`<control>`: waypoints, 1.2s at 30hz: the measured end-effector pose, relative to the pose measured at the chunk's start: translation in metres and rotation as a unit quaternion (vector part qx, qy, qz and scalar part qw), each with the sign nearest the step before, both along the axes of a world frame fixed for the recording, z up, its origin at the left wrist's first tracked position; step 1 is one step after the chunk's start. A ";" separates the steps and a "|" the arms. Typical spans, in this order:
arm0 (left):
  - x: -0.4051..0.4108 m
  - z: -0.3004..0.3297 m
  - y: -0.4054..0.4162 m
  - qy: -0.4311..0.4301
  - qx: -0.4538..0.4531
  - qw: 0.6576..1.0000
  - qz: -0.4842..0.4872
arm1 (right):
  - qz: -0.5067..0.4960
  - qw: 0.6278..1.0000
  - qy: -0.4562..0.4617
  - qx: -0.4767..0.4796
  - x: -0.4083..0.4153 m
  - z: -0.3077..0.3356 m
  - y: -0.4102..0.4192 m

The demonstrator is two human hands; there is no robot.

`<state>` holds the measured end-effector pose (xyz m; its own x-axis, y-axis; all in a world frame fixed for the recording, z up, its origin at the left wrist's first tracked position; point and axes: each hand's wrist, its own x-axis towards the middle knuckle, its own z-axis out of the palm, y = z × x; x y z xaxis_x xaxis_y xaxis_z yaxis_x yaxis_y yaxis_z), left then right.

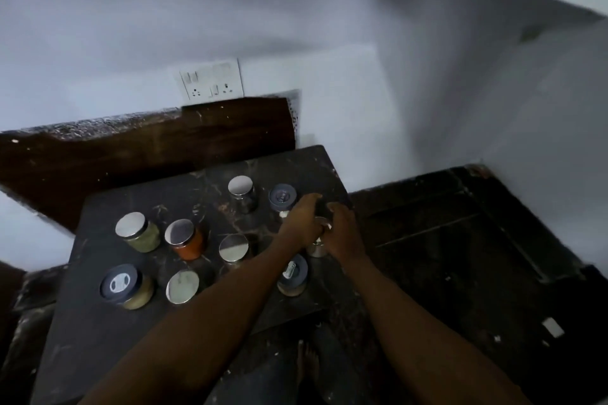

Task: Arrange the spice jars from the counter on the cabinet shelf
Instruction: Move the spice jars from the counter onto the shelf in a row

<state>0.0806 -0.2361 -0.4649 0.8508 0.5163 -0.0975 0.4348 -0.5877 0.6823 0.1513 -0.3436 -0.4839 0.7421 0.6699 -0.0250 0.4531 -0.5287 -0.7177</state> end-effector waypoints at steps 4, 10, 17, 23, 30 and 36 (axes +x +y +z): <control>0.030 -0.038 0.021 0.070 -0.025 0.997 -0.017 | 0.022 0.994 0.033 -0.103 0.026 -0.041 0.025; 0.047 -0.075 0.038 0.142 -0.060 0.987 -0.045 | 0.168 0.952 -0.107 -0.232 0.041 -0.087 0.044; 0.062 -0.066 0.076 0.104 -0.115 0.987 -0.042 | 0.071 0.988 0.051 -0.127 0.076 -0.057 0.074; 0.087 0.014 0.124 -0.009 -0.197 0.978 -0.070 | 0.084 0.992 0.047 -0.081 0.133 0.026 0.110; 0.101 0.126 0.172 -0.171 -0.145 0.968 -0.116 | 0.096 0.993 -0.001 0.076 0.147 0.171 0.146; 0.085 0.252 0.215 -0.343 -0.101 0.933 -0.053 | 0.080 0.954 -0.027 0.286 0.116 0.308 0.178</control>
